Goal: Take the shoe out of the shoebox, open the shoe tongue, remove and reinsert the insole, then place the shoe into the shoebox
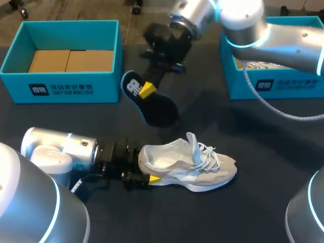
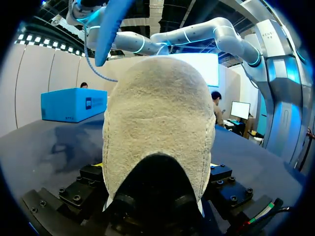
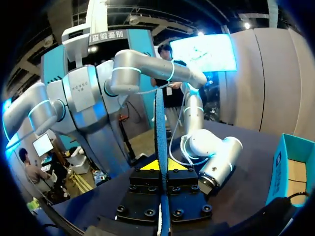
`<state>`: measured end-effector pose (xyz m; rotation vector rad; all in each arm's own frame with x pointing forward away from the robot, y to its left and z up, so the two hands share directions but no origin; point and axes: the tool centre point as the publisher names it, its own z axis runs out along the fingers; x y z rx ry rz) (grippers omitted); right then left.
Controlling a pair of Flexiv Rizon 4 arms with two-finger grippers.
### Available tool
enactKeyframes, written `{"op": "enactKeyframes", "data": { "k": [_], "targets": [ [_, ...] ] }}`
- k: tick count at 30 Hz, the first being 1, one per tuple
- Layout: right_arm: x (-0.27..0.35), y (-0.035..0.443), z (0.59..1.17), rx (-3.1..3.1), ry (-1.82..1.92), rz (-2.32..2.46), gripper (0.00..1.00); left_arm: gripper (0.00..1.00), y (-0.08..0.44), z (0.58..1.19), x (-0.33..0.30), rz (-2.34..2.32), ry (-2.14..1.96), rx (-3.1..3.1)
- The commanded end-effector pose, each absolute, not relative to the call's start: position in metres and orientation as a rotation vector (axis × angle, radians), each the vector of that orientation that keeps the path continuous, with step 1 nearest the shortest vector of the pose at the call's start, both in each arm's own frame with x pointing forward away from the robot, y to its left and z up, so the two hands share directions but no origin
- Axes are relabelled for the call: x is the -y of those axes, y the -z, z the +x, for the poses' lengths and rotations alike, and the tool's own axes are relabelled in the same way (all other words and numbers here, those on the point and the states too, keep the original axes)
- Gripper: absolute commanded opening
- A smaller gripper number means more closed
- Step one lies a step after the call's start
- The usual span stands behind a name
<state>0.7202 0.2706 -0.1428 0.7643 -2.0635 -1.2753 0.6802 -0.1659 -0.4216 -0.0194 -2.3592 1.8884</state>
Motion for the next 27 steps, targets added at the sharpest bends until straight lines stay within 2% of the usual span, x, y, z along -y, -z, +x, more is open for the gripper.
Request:
{"op": "enactKeyframes", "data": {
  "k": [1,9,18,20,27],
  "targets": [
    [-0.259,0.148,0.707,2.139,1.36,0.703,0.0,0.0,0.426,0.682,0.167,-0.019,-1.888,2.359],
    [-0.263,0.141,0.708,2.171,1.378,0.716,0.0,0.0,0.426,0.682,0.167,-0.019,-1.888,2.359],
    [-0.246,0.078,0.69,2.181,1.575,0.51,0.0,0.0,0.426,0.682,0.167,-0.019,-1.888,2.359],
    [-0.247,0.06,0.685,2.211,1.5,0.389,0.0,0.0,0.426,0.682,0.167,-0.019,-1.888,2.359],
    [-0.247,0.06,0.685,2.211,1.5,0.389,0.0,0.0,0.426,0.682,0.167,-0.019,-1.888,2.359]
  ]
}}
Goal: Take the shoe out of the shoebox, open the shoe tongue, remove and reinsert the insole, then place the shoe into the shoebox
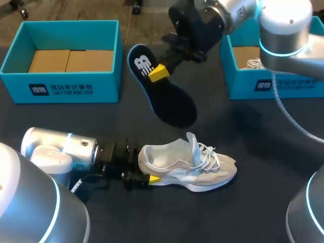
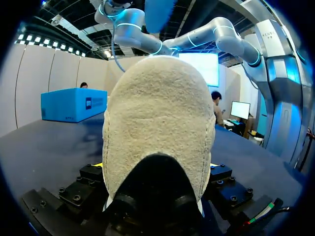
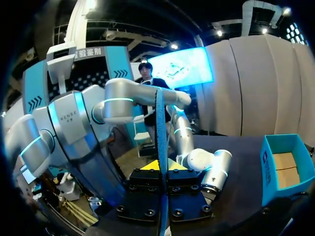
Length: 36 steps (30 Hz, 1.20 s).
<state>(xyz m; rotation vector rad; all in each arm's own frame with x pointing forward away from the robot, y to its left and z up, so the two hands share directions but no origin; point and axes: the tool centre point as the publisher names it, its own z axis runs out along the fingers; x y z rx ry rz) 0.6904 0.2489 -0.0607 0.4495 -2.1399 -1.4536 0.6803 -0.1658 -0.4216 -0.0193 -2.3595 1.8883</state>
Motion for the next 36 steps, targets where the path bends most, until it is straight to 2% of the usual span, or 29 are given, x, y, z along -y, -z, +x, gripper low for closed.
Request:
{"op": "enactKeyframes", "data": {
  "k": [1,7,15,28,36],
  "targets": [
    [-0.247,0.06,0.685,2.211,1.5,0.389,0.0,0.0,0.426,0.682,0.167,-0.019,-1.888,2.359],
    [-0.242,0.053,0.681,2.24,1.539,0.357,0.0,0.0,0.426,0.682,0.167,-0.019,-1.888,2.359],
    [-0.229,-0.001,0.654,2.28,1.605,0.148,0.0,0.0,0.426,0.682,0.167,-0.019,-1.888,2.359],
    [-0.229,-0.001,0.654,2.28,1.605,0.148,0.0,0.0,0.426,0.682,0.167,-0.019,-1.888,2.359],
    [-0.209,-0.016,0.613,2.282,1.746,-0.035,0.0,0.0,0.426,0.682,0.167,-0.019,-1.888,2.359]
  ]
}}
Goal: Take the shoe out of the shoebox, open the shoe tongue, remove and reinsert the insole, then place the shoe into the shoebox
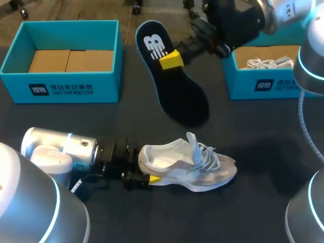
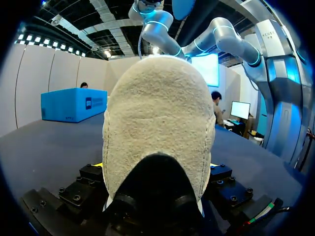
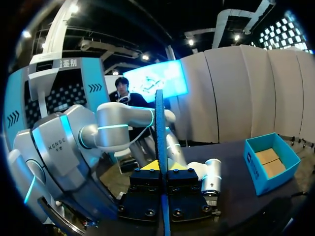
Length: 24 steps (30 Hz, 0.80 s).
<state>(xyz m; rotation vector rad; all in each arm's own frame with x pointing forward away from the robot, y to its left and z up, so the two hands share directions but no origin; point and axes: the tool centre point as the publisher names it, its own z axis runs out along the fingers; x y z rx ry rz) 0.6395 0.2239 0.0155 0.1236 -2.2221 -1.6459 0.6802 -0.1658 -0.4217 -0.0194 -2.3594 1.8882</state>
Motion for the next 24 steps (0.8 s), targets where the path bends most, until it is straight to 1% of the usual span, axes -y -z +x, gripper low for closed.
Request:
{"op": "enactKeyframes", "data": {
  "k": [1,3,6,18,24],
  "targets": [
    [-0.208,-0.017,0.61,2.28,1.75,-0.046,0.0,0.0,0.426,0.682,0.167,-0.019,-1.888,2.359],
    [-0.207,-0.019,0.603,2.244,1.78,-0.092,0.0,0.0,0.426,0.682,0.167,-0.019,-1.888,2.359],
    [-0.197,-0.026,0.584,2.217,1.829,-0.351,0.0,0.0,0.426,0.682,0.167,-0.019,-1.888,2.359],
    [-0.197,-0.026,0.584,2.217,1.829,-0.351,0.0,0.0,0.426,0.682,0.167,-0.019,-1.888,2.359],
    [-0.189,-0.042,0.581,2.177,1.853,-0.388,0.0,0.0,0.426,0.682,0.167,-0.019,-1.888,2.359]
  ]
}}
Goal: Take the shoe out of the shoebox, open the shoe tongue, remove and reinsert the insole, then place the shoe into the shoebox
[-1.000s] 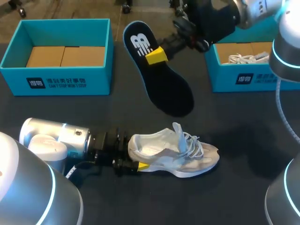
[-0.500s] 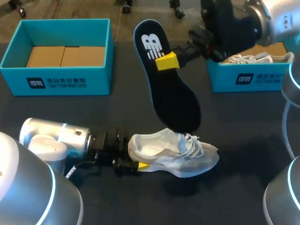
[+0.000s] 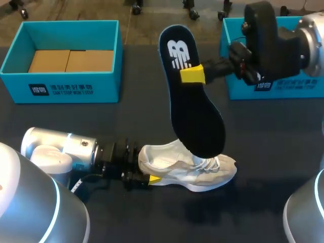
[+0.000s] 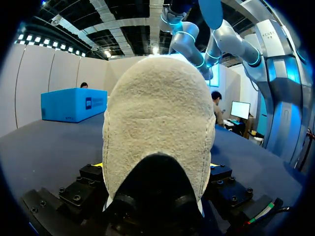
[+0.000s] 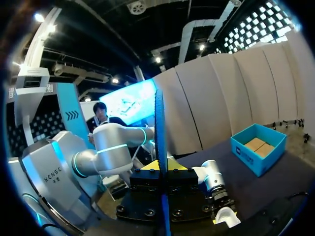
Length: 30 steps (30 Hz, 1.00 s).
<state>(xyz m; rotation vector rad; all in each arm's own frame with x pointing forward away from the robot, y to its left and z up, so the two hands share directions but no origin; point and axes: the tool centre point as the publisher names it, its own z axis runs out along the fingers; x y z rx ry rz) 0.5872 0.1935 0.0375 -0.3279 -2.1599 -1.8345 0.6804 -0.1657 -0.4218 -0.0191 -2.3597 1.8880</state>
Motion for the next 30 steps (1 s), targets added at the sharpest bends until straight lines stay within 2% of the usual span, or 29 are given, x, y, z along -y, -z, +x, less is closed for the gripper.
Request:
{"op": "enactKeyframes", "data": {
  "k": [1,22,25,26,27,30],
  "targets": [
    [-0.188,-0.045,0.581,2.169,1.856,-0.381,0.0,0.0,0.426,0.682,0.167,-0.019,-1.888,2.359],
    [-0.177,-0.052,0.578,2.13,1.838,-0.338,0.0,0.0,0.426,0.683,0.167,-0.025,-1.89,2.36],
    [-0.177,-0.052,0.578,2.13,1.838,-0.338,0.0,0.48,0.425,0.683,0.165,-0.038,-1.878,2.356],
    [-0.177,-0.052,0.578,2.13,1.838,-0.338,0.0,0.89,0.425,0.683,0.163,-0.053,-1.87,2.35],
    [-0.177,-0.052,0.578,2.13,1.838,-0.338,0.0,1.0,0.424,0.683,0.162,-0.058,-1.871,2.351],
    [-0.177,-0.052,0.578,2.13,1.838,-0.338,0.0,1.0,0.422,0.683,0.155,-0.088,-1.863,2.351]
  ]
}}
